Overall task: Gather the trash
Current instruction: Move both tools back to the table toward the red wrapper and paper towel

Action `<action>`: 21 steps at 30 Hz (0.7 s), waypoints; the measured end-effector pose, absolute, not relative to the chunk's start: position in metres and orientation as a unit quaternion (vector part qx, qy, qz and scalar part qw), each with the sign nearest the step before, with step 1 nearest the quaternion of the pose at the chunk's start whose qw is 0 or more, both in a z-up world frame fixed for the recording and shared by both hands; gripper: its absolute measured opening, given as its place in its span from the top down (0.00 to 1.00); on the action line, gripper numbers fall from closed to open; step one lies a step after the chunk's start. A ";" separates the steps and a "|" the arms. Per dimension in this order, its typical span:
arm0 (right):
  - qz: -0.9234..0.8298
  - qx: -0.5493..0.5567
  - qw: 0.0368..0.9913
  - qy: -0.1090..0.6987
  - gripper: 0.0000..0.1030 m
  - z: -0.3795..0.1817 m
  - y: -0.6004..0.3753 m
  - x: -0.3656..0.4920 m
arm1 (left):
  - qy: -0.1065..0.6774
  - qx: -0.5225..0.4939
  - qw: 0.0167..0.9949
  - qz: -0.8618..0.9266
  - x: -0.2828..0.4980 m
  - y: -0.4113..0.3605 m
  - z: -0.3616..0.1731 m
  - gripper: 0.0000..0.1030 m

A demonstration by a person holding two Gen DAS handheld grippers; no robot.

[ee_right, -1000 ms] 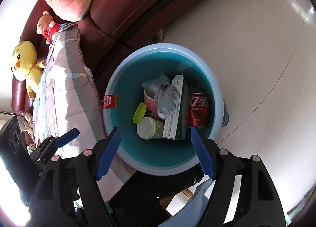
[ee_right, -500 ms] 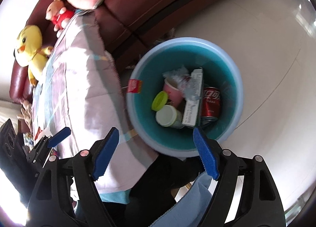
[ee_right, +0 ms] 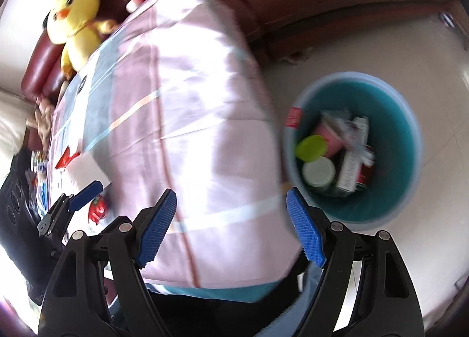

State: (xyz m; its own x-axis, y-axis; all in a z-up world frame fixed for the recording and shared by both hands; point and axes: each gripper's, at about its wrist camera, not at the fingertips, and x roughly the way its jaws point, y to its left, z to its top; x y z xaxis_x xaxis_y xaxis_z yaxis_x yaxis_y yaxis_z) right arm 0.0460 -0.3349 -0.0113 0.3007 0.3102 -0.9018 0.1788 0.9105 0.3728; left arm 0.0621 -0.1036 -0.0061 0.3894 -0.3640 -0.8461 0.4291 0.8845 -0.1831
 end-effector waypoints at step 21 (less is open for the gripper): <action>0.188 0.070 0.752 0.628 0.28 -0.011 -0.112 0.111 | 0.505 -0.075 0.857 -0.076 0.045 0.122 -0.022 0.11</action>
State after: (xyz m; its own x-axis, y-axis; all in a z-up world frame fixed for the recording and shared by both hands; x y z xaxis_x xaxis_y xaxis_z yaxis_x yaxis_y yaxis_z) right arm 0.1115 -0.1124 -0.0111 0.1406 0.3710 -0.9179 -0.1941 0.9195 0.3419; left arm 0.0450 0.1216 -0.0218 0.4790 -0.2062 -0.8533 0.0540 0.9771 -0.2057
